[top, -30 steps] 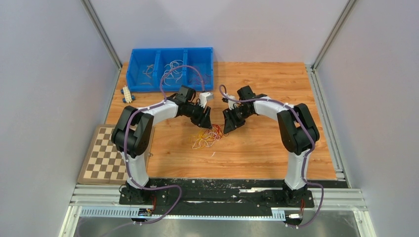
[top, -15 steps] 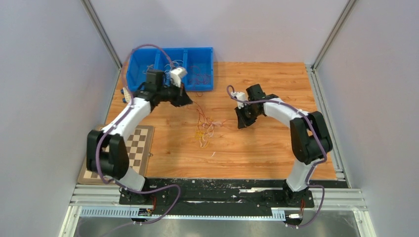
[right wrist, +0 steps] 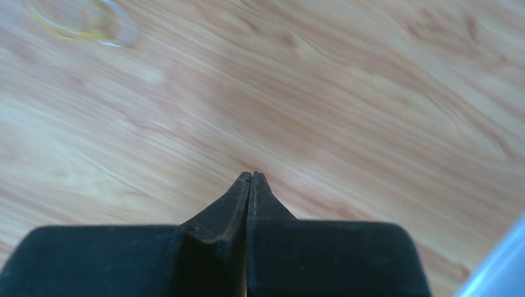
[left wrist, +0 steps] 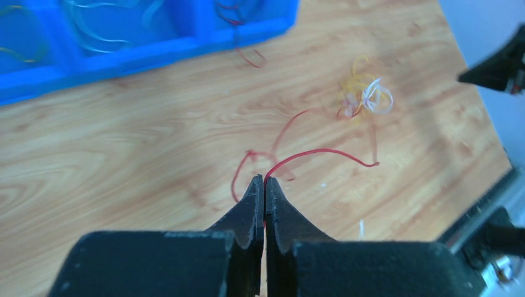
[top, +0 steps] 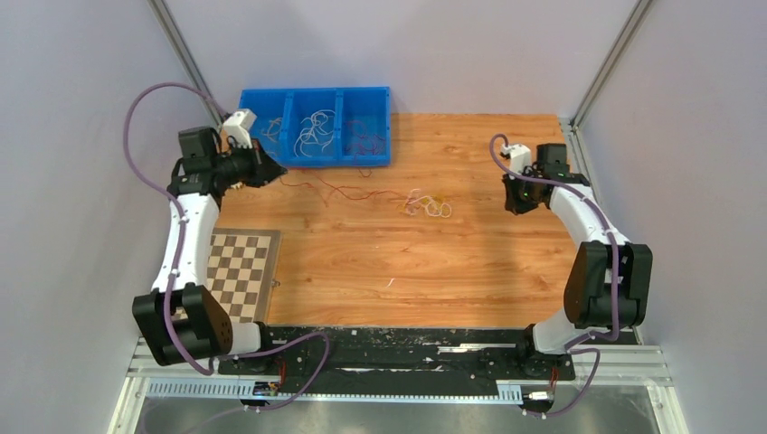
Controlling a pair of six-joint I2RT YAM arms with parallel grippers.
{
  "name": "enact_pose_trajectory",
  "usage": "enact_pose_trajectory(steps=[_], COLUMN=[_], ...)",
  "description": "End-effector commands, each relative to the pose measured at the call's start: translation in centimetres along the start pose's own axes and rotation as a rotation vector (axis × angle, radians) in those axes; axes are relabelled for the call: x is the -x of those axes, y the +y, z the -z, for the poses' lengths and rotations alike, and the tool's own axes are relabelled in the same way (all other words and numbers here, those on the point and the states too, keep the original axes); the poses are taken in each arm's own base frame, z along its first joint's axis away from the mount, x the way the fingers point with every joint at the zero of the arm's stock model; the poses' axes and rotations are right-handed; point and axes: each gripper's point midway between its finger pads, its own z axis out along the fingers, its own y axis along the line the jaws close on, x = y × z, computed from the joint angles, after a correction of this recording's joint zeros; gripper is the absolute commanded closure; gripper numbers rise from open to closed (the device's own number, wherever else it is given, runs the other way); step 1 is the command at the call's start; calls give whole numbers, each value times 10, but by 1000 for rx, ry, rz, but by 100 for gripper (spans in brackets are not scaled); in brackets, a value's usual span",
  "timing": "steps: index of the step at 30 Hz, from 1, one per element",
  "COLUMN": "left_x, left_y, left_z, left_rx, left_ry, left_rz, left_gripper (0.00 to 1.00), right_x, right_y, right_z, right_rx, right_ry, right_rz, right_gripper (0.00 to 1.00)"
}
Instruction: Untangle the cables
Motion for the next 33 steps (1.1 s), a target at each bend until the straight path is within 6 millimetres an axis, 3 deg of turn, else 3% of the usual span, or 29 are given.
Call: enact_pose_trajectory(steps=[1, 5, 9, 10, 12, 15, 19, 21, 24, 28, 33], left_x=[43, 53, 79, 82, 91, 106, 111, 107, 97, 87, 86], left_y=[14, -13, -52, -64, -87, -116, -139, -143, -148, -147, -141], left_z=[34, 40, 58, 61, 69, 83, 89, 86, 78, 71, 68], left_rx=[107, 3, -96, -128, -175, -238, -295, -307, -333, -329, -296], left_ry=[-146, -173, -226, -230, -247, -283, -287, -277, -264, -250, -255], left_rz=[-76, -97, -139, -151, -181, -219, -220, -211, -195, -177, -176], left_gripper=[100, 100, 100, 100, 100, 100, 100, 100, 100, 100, 100], right_x=[-33, -30, -29, -27, -16, 14, 65, 84, 106, 121, 132], right_y=[-35, -18, -15, -11, 2, 26, 68, 104, 148, 197, 241], right_z=[20, 24, 26, 26, 29, 40, 58, 54, 31, -40, -98], right_rx=[-76, 21, 37, 58, 125, 259, 409, 473, 498, 522, 586], right_ry=[93, 93, 80, 71, 27, -84, -292, -375, -439, -294, -222], right_rz=[19, 24, 41, 42, 41, 47, 142, 252, 394, 369, 345], right_gripper=[100, 100, 98, 93, 72, 32, 12, 8, 5, 7, 10])
